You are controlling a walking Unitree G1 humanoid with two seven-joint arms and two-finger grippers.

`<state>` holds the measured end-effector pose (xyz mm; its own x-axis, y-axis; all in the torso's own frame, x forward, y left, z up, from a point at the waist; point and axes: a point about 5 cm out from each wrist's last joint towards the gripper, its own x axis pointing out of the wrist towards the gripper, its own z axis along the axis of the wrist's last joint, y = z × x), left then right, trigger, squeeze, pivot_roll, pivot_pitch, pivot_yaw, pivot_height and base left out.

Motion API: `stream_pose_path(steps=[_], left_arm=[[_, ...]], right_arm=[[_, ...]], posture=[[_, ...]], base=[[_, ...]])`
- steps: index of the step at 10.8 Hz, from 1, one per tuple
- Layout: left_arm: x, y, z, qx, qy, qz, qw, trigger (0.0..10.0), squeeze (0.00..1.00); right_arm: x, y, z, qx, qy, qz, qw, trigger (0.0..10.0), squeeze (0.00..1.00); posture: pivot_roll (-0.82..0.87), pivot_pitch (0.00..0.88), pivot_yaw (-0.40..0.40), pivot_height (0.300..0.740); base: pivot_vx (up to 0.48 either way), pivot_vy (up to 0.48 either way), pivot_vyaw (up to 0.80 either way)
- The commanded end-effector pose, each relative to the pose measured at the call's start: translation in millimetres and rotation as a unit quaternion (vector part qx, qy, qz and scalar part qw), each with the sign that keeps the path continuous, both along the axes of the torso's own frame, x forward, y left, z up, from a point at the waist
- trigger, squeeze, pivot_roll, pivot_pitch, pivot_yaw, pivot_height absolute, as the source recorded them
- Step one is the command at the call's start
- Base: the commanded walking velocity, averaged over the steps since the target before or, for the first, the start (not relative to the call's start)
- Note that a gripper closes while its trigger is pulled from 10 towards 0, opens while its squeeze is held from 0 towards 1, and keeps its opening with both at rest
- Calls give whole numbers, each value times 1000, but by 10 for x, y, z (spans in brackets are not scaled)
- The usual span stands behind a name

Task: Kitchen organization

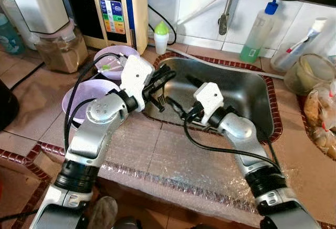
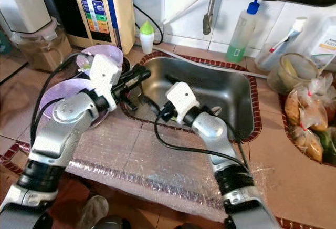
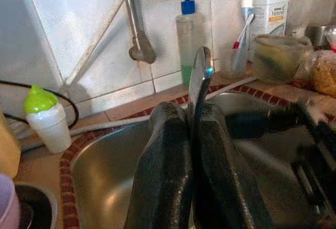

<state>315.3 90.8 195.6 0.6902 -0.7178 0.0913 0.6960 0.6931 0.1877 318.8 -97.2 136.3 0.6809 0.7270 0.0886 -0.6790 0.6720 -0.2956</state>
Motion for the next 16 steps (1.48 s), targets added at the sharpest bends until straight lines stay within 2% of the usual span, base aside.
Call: stream_pose_path(steps=[1, 3, 4, 5, 8, 9, 14, 16], left_arm=[[26, -35, 46, -1, -12, -12, 1000, 10000, 0], [25, -117, 51, -22, -8, -29, 999, 10000, 0], [18, -142, 33, -24, -5, -36, 999, 10000, 0], [13, -155, -1, -23, -1, -40, 999, 10000, 0], [3, -144, -8, -27, 1, -41, 999, 10000, 0], [6, -155, -5, -28, 1, -42, 999, 10000, 0], [9, -201, 6, -36, 3, -49, 998, 10000, 0], [0, -203, 5, -40, 4, -50, 998, 10000, 0]], right_arm=[[-7, 50, 79, 27, 8, 25, 999, 10000, 0], [18, 169, 64, 51, 35, 46, 997, 9882, 0], [43, 198, 73, 67, 42, 44, 996, 0, 0], [77, 197, 87, 78, 47, 36, 995, 0, 0], [213, 28, 76, 91, 65, -23, 994, 0, 0], [247, -10, 67, 112, 80, -41, 990, 0, 0], [229, 15, 47, 111, 85, -19, 990, 0, 0], [236, 13, -34, 97, 103, -15, 990, 0, 0]], posture=[[9, 17, -13, 740], [6, 13, -17, 740], [7, 13, -20, 740], [10, 13, -22, 740], [11, 12, -24, 740], [11, 12, -25, 740], [9, 5, -25, 740], [13, 0, -33, 740]], base=[[0, 0, 0], [0, 0, 0], [0, 0, 0], [0, 0, 0], [0, 0, 0], [0, 0, 0], [0, 0, 0], [0, 0, 0]])
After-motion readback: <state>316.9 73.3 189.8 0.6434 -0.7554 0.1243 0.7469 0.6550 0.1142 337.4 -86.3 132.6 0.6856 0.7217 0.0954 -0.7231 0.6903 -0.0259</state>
